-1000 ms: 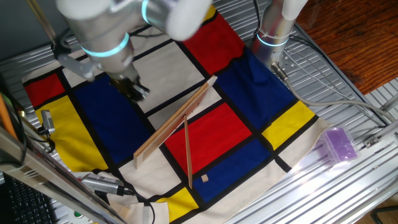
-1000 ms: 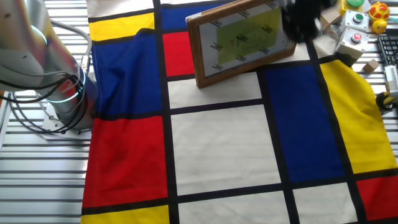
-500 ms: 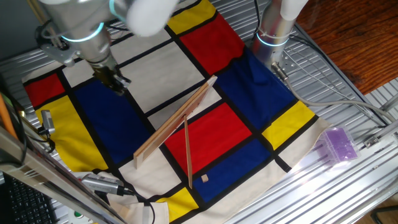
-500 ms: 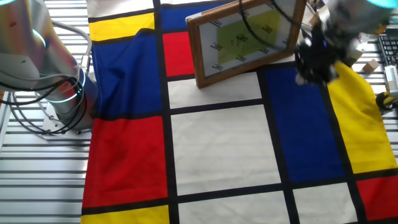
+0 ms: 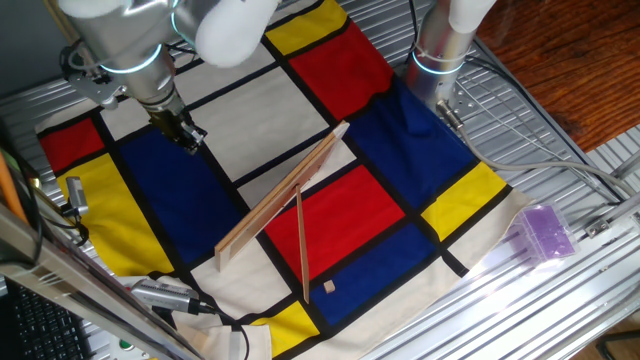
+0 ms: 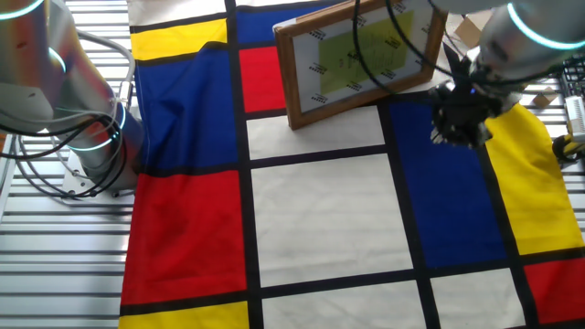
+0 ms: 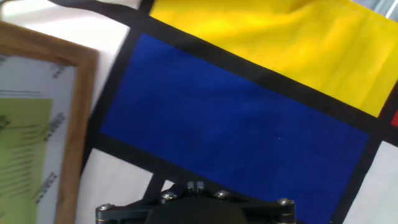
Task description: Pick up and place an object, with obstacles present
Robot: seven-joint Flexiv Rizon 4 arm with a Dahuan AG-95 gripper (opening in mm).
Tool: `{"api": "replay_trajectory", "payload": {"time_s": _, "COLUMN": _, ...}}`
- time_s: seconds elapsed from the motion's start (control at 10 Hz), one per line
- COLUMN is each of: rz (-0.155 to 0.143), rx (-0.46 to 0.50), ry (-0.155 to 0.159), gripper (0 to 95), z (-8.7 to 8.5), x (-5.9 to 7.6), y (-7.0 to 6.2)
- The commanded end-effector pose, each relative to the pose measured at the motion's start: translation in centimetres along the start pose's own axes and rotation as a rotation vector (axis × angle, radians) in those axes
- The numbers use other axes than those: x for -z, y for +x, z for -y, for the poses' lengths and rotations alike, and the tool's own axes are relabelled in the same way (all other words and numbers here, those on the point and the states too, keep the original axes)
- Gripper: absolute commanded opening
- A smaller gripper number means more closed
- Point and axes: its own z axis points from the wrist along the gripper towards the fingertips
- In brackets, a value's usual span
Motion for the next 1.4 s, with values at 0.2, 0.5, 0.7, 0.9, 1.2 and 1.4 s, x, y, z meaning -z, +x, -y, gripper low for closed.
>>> {"api": "replay_trajectory", "payload": {"time_s": 0.2, "rz": 0.013, "rx": -0.015, "ry": 0.0, "gripper": 0.0, "z": -0.2, "x": -0.4, "y": 2.2}}
{"api": "replay_trajectory", "payload": {"time_s": 0.5, "rz": 0.021, "rx": -0.05, "ry": -0.012, "gripper": 0.0, "z": -0.4, "x": -1.0, "y": 3.7}}
{"api": "replay_trajectory", "payload": {"time_s": 0.7, "rz": 0.031, "rx": -0.066, "ry": -0.011, "gripper": 0.0, "z": -0.9, "x": -1.9, "y": 4.3}}
{"api": "replay_trajectory", "payload": {"time_s": 0.9, "rz": 0.028, "rx": -0.067, "ry": -0.009, "gripper": 0.0, "z": -1.0, "x": -2.3, "y": 4.4}}
{"api": "replay_trajectory", "payload": {"time_s": 1.2, "rz": 0.027, "rx": -0.065, "ry": -0.008, "gripper": 0.0, "z": -1.0, "x": -2.3, "y": 4.6}}
{"api": "replay_trajectory", "payload": {"time_s": 1.4, "rz": 0.026, "rx": -0.067, "ry": -0.006, "gripper": 0.0, "z": -1.0, "x": -2.2, "y": 4.6}}
